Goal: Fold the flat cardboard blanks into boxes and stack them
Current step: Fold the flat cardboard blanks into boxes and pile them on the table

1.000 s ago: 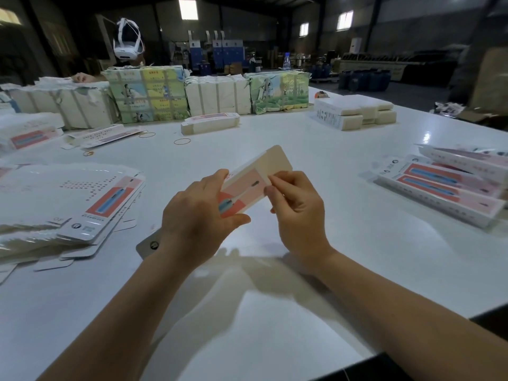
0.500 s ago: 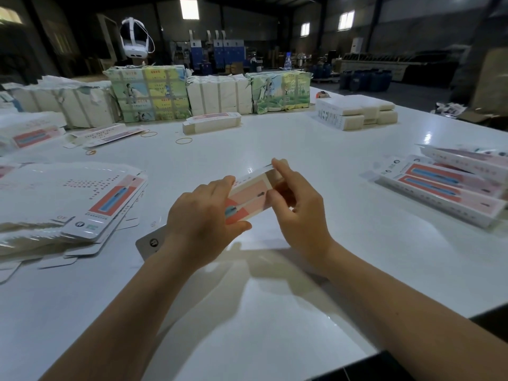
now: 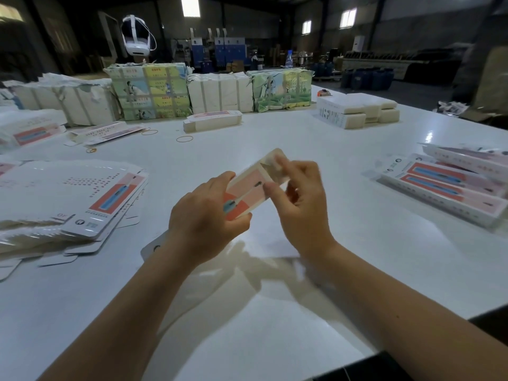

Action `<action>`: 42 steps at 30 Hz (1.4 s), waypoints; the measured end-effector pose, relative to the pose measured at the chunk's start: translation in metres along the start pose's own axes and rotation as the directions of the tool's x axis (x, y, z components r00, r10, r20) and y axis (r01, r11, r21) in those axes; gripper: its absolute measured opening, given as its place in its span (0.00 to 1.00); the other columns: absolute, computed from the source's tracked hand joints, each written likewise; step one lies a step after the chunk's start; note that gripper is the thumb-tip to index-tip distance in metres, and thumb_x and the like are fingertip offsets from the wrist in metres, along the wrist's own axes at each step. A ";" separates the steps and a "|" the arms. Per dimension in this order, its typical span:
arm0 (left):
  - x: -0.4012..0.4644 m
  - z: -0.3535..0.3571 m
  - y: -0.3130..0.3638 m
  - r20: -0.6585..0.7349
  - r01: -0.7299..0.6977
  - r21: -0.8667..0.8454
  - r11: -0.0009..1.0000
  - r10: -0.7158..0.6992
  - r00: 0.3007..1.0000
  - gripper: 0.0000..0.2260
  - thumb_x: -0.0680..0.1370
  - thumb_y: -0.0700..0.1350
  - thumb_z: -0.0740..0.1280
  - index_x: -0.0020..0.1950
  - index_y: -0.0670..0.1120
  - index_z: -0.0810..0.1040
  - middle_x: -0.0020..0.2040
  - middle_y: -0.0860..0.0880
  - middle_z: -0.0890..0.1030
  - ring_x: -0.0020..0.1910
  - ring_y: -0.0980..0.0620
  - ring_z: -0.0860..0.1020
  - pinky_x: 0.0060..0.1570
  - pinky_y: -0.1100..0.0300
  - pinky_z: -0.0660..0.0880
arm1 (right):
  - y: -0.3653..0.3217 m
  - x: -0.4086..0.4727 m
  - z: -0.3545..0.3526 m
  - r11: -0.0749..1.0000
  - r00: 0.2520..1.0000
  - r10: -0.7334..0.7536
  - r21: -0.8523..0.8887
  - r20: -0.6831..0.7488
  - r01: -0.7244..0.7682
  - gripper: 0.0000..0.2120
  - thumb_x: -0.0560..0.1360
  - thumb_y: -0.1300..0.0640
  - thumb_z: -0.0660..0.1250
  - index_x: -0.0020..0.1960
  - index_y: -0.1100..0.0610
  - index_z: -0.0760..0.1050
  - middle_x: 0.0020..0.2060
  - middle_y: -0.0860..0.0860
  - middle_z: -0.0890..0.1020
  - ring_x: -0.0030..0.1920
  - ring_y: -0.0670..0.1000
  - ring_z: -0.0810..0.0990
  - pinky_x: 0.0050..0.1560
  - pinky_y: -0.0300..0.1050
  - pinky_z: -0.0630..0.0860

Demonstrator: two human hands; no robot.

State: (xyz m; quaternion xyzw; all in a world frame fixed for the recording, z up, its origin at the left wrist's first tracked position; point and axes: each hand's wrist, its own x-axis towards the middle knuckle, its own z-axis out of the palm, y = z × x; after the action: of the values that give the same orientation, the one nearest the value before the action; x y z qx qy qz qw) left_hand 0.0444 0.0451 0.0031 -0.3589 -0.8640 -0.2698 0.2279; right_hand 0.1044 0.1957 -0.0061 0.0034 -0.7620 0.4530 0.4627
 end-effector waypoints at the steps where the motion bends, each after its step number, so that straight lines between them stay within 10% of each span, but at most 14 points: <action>1: 0.000 -0.002 0.000 -0.003 0.010 -0.031 0.999 -0.011 1.000 0.26 0.70 0.57 0.67 0.66 0.51 0.69 0.57 0.51 0.78 0.46 0.48 0.78 0.45 0.50 0.79 | 0.001 0.002 -0.002 1.000 0.998 0.007 -0.018 -0.060 -0.008 0.24 0.73 0.52 0.67 0.67 0.46 0.66 0.52 0.47 0.68 0.45 0.43 0.72 0.44 0.30 0.71; 3: 0.000 -0.005 -0.001 -0.011 0.025 -0.081 0.996 -0.026 1.000 0.24 0.69 0.57 0.64 0.64 0.53 0.69 0.56 0.53 0.78 0.44 0.48 0.77 0.43 0.51 0.79 | 0.003 0.007 -0.006 0.988 0.987 0.142 0.066 -0.069 -0.138 0.33 0.70 0.47 0.69 0.71 0.44 0.59 0.56 0.46 0.68 0.51 0.43 0.72 0.48 0.31 0.72; 7: -0.001 -0.004 -0.001 0.022 -0.006 -0.084 0.996 0.008 1.000 0.26 0.68 0.57 0.64 0.65 0.53 0.69 0.54 0.53 0.77 0.44 0.50 0.77 0.42 0.54 0.78 | 0.004 0.012 -0.006 0.681 0.841 0.370 0.500 0.395 -0.534 0.30 0.68 0.54 0.71 0.68 0.54 0.66 0.54 0.54 0.79 0.56 0.54 0.79 0.56 0.49 0.78; 10: -0.002 -0.002 0.001 0.061 -0.009 -0.078 0.997 0.014 0.998 0.28 0.68 0.59 0.63 0.66 0.52 0.68 0.55 0.53 0.76 0.46 0.50 0.77 0.44 0.54 0.79 | 0.002 0.009 -0.005 0.767 0.891 0.305 0.467 0.338 -0.440 0.14 0.70 0.62 0.71 0.54 0.55 0.75 0.45 0.53 0.80 0.51 0.58 0.80 0.52 0.49 0.80; 14: 0.000 -0.001 0.002 0.047 -0.025 -0.045 0.999 0.027 0.999 0.26 0.68 0.58 0.64 0.65 0.50 0.69 0.53 0.51 0.78 0.45 0.47 0.77 0.44 0.51 0.78 | 0.000 -0.002 -0.003 0.992 0.985 0.048 0.111 0.163 -0.067 0.14 0.75 0.59 0.66 0.60 0.60 0.77 0.43 0.48 0.81 0.41 0.43 0.78 0.43 0.33 0.74; 19: -0.001 0.002 0.000 0.034 -0.061 0.057 0.997 0.059 0.998 0.24 0.72 0.52 0.71 0.65 0.47 0.70 0.52 0.49 0.79 0.41 0.49 0.75 0.40 0.58 0.74 | -0.006 -0.012 0.005 0.913 0.950 -0.229 -0.291 0.214 0.286 0.19 0.77 0.63 0.63 0.67 0.66 0.71 0.60 0.60 0.79 0.55 0.56 0.81 0.56 0.32 0.69; 26: -0.001 0.002 -0.001 -0.019 -0.088 0.187 0.978 0.094 0.995 0.29 0.67 0.48 0.76 0.64 0.39 0.73 0.48 0.41 0.80 0.40 0.40 0.78 0.38 0.49 0.77 | -0.014 -0.002 -0.002 0.907 0.943 0.262 0.283 0.206 -0.313 0.12 0.79 0.61 0.63 0.61 0.58 0.78 0.55 0.48 0.82 0.57 0.45 0.80 0.61 0.42 0.76; 42: -0.002 0.001 0.004 -0.077 -0.163 0.201 0.966 0.182 0.980 0.30 0.64 0.45 0.79 0.62 0.36 0.75 0.50 0.38 0.81 0.39 0.39 0.80 0.38 0.48 0.78 | -0.009 0.002 -0.002 0.855 0.959 0.261 0.435 0.107 -0.282 0.10 0.77 0.65 0.64 0.46 0.53 0.80 0.39 0.47 0.85 0.43 0.48 0.83 0.42 0.37 0.77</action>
State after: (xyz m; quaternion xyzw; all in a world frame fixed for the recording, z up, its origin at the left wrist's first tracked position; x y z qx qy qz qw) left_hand 0.0486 0.0465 0.0023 -0.3957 -0.8397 -0.1803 0.3251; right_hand 0.1089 0.1925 0.0022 0.0119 -0.6408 0.6758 0.3641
